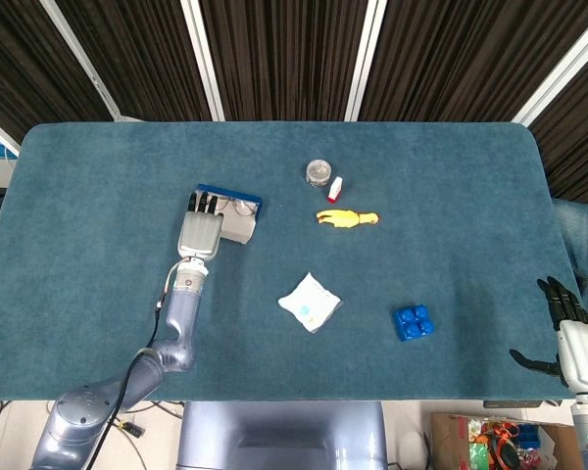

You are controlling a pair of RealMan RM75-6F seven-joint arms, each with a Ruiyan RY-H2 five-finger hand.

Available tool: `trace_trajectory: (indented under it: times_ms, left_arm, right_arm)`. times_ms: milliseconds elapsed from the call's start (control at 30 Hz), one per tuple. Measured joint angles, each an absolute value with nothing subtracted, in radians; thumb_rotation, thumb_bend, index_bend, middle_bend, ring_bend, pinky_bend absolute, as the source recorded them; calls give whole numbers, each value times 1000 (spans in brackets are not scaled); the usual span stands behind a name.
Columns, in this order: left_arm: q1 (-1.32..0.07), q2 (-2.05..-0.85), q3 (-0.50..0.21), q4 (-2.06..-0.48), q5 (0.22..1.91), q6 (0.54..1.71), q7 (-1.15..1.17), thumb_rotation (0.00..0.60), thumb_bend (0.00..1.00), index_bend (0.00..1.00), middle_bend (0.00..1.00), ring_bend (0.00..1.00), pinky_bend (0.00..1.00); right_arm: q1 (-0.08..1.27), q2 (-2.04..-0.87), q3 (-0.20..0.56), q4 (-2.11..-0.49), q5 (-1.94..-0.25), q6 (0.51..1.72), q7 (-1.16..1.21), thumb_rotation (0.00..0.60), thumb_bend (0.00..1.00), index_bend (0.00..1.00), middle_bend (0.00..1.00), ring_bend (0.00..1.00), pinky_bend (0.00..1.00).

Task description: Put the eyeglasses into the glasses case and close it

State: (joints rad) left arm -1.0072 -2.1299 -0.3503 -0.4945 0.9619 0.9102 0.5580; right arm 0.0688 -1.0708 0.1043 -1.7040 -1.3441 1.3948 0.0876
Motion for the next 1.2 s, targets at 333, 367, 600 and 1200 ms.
trace_trajectory:
  times_ms: [333, 367, 600, 1200]
  left_arm:
    - [-998, -2133, -348, -477, 995, 926, 529, 600, 479, 573, 148, 40, 78]
    - [-995, -2132, -347, -478, 996, 927, 530, 600, 484, 575, 148, 40, 78]
    - [-971, -2111, -348, -534, 1000, 943, 533, 600, 487, 578, 147, 40, 77]
    - [-747, -1814, -280, -1205, 940, 1146, 835, 600, 486, 578, 143, 40, 70]
  right_arm:
    - [68, -1069, 106, -1708, -1337, 1391, 88, 600, 123, 8, 0, 81, 186]
    - [69, -1069, 106, -1709, -1336, 1391, 88, 600, 123, 8, 0, 81, 186]
    - [68, -1068, 107, -1711, -1334, 1391, 89, 600, 124, 8, 0, 81, 186]
    - [67, -1068, 107, -1710, -1338, 1393, 88, 600, 123, 7, 0, 81, 186]
